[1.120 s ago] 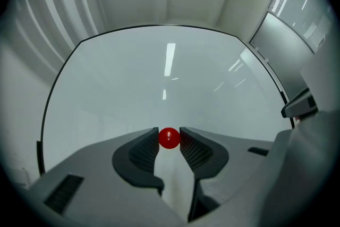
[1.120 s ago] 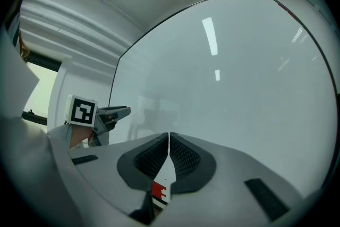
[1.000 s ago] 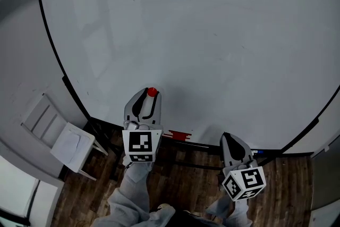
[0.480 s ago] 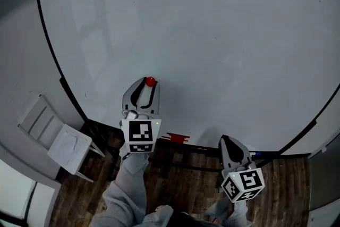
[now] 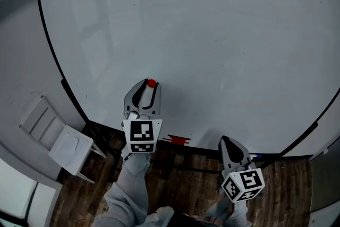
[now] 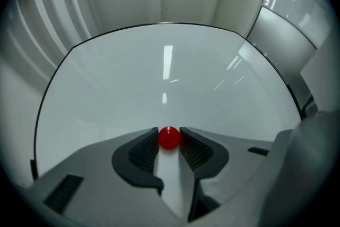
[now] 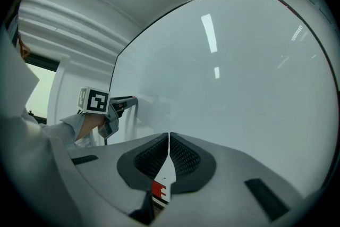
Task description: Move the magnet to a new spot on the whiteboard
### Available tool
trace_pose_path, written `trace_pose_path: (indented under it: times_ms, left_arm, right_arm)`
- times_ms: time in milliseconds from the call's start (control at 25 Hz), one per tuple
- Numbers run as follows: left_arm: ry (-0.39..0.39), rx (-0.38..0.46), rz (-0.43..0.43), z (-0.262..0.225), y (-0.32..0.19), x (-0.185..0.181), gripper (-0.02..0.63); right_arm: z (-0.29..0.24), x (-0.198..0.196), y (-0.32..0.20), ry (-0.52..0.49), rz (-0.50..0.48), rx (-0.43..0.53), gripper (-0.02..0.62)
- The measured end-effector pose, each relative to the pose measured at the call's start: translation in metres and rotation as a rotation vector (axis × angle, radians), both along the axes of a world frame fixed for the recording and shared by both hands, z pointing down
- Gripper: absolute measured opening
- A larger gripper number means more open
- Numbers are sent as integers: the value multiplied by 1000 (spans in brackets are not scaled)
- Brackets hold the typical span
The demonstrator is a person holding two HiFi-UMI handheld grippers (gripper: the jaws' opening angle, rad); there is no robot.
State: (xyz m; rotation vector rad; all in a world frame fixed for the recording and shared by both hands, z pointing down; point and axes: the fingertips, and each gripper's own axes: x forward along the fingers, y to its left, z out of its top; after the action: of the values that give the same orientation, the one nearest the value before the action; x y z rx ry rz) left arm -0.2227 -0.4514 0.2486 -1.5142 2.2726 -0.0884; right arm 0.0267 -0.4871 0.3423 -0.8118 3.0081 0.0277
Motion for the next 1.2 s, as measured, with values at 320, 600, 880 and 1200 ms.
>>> trace_pose_path:
  times_ms: [320,600,880,1200]
  left_arm:
    - [1,-17,3,0,2,4,172]
    - [-2,-35,26,4,12,16,195]
    - [44,-88,57,22,27,21,195]
    - [185,-128,180,50,44,41,193]
  right_arm:
    - [0,-4,-1,-9,-16,-5,31]
    - [-1,-6,0,-16,-28,-9,31]
    - [2,-4,-1,-18,-35,-14,31]
    - [9,13,-6,-15,4,-32,31]
